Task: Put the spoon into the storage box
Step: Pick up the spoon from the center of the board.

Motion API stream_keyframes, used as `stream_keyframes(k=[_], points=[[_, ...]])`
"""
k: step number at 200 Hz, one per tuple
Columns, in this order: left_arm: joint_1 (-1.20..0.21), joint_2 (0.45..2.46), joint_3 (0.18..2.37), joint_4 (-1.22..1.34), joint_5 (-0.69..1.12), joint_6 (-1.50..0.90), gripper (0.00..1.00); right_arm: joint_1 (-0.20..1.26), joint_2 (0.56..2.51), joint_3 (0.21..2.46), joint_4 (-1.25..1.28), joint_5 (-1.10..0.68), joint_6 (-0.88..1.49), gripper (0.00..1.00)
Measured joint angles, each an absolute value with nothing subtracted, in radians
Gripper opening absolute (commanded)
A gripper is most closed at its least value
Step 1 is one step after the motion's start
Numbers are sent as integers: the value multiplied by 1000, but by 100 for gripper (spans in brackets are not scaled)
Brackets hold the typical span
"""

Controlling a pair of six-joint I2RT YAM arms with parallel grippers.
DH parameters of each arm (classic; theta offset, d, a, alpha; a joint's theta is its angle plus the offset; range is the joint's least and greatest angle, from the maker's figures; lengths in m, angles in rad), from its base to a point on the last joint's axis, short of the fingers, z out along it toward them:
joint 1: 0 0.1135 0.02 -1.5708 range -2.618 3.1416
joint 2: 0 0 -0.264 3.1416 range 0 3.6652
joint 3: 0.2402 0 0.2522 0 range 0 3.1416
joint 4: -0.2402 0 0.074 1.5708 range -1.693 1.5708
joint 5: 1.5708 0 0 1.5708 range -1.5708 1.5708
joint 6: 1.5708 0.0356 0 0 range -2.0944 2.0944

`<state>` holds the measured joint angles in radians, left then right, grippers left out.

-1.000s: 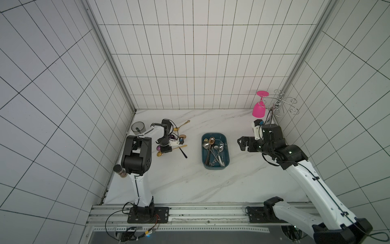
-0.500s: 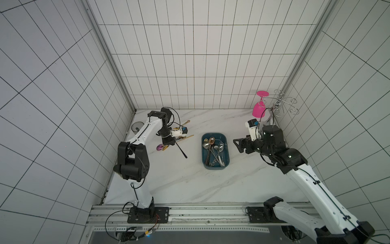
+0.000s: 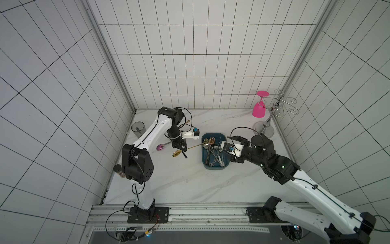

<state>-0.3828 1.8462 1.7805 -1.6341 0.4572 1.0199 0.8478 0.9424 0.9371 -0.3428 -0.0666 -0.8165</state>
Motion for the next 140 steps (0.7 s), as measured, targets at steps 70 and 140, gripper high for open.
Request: stream_keyframes(k=[70, 140], points=[[-515, 1758, 1765, -1641, 474, 983, 0, 894, 1029, 901, -332, -81, -950, 77], [-582, 1649, 1720, -1657, 441, 992, 0, 748, 1110, 905, -324, -430, -565, 63]])
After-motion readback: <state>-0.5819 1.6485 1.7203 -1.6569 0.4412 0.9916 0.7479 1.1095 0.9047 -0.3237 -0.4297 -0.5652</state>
